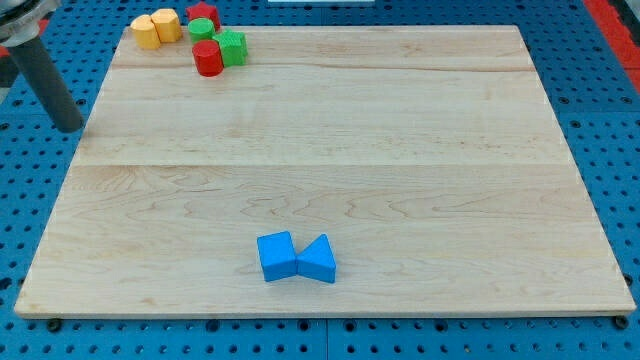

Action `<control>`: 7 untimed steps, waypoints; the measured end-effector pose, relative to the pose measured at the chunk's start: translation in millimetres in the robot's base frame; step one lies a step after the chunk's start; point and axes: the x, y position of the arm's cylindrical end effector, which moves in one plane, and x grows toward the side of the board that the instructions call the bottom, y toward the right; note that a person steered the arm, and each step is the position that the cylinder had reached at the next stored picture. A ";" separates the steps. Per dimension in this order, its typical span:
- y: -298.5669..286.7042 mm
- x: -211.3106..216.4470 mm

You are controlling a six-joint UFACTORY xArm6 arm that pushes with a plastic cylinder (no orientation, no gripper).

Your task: Point your arm to yellow heart

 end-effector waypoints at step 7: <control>-1.4 -144.6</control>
